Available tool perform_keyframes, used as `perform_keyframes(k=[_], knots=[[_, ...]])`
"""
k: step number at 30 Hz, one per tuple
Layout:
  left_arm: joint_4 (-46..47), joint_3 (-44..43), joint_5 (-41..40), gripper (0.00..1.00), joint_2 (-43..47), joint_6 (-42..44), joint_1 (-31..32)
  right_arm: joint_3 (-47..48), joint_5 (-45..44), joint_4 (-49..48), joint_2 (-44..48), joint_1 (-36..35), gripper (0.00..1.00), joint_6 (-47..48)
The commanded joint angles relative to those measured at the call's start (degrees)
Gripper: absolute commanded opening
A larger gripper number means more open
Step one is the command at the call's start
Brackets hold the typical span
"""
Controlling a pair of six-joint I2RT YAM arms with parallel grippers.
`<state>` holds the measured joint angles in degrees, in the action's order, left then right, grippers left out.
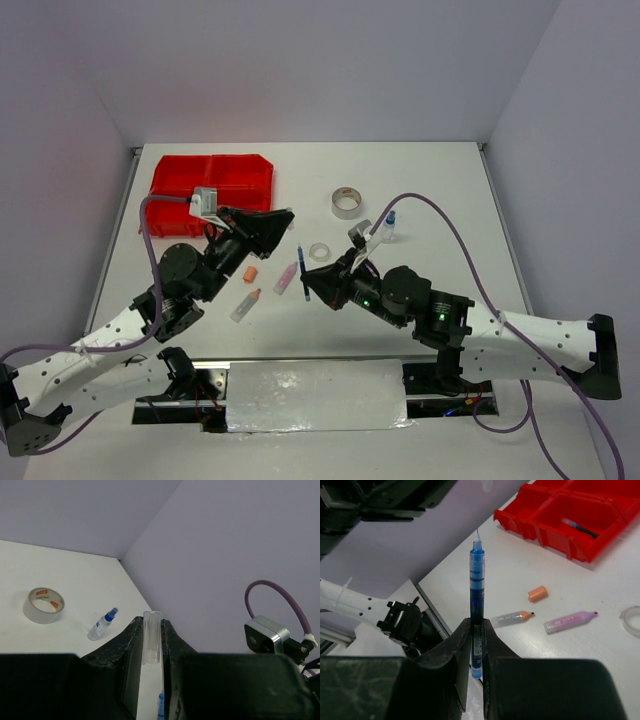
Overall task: Sort the stationery into containers
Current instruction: Close the pen cap on the pen.
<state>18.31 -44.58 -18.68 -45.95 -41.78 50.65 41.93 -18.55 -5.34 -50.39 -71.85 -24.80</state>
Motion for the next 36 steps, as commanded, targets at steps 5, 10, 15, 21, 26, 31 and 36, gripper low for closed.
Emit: perform_keyframes(k=[5,10,15,21,26,31,36], knots=[[10.96,1.42,7.07,0.08,0.52,0.91,-0.2,3.16,0.44,-4.94,-1.64,-1.71,0.0,2.03],[10.44,1.95,7.34,0.08,0.87,0.21,-0.12,4.21,-0.52,-3.62,-1.2,-1.71,0.0,2.03],[10.79,3.27,7.69,0.08,1.39,-0.06,-0.2,4.65,-1.32,-3.0,-1.2,-1.8,0.0,2.12],[10.61,3.62,8.13,0.08,1.57,-0.14,-0.2,5.26,-2.72,-1.96,-1.11,-1.8,0.0,2.21],[10.96,3.88,8.22,0.09,1.66,-0.41,-0.2,5.79,-3.95,-0.9,-1.38,-1.71,0.0,2.21],[10.52,3.8,8.3,0.09,1.57,-0.32,-0.2,5.7,-4.83,-0.72,-1.2,-1.71,0.0,1.86],[11.23,4.15,8.66,0.09,1.48,-0.67,-0.2,6.5,-5.36,0.42,-2.17,-1.71,0.0,1.51]])
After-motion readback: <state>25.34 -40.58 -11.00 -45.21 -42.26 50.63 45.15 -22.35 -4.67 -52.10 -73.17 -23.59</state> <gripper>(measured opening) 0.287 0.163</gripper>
